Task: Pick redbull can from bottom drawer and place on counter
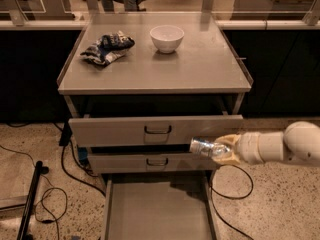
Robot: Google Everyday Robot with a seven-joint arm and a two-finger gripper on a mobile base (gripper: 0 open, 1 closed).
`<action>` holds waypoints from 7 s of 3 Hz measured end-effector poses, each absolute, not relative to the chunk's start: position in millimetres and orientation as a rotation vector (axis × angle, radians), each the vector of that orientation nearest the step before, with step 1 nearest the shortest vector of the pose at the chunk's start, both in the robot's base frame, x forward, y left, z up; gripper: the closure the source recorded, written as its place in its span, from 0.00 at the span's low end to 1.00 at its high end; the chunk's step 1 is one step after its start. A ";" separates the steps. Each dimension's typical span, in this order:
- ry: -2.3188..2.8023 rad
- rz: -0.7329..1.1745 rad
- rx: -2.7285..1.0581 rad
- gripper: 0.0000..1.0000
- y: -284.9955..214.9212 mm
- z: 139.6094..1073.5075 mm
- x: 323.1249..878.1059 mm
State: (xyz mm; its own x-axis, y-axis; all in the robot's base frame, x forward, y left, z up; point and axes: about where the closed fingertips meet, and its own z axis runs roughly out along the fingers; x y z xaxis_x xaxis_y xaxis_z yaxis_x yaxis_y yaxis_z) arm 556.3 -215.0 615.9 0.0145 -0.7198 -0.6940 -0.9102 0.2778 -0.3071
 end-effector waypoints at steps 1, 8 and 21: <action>1.699 0.281 -1.500 1.00 -218.4 659.5 559.3; 1.463 0.184 -1.537 1.00 -206.2 886.0 570.4; 1.835 0.159 -1.358 0.16 -141.1 834.6 744.5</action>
Offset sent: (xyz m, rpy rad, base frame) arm 0.0141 -0.0115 0.1392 0.0428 -0.0708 0.0652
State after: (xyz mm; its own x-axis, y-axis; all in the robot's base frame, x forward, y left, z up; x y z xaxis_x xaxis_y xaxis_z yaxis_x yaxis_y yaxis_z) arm 744.5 -141.1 834.6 -0.0740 -0.7366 -0.6722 -0.8411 0.4083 -0.3547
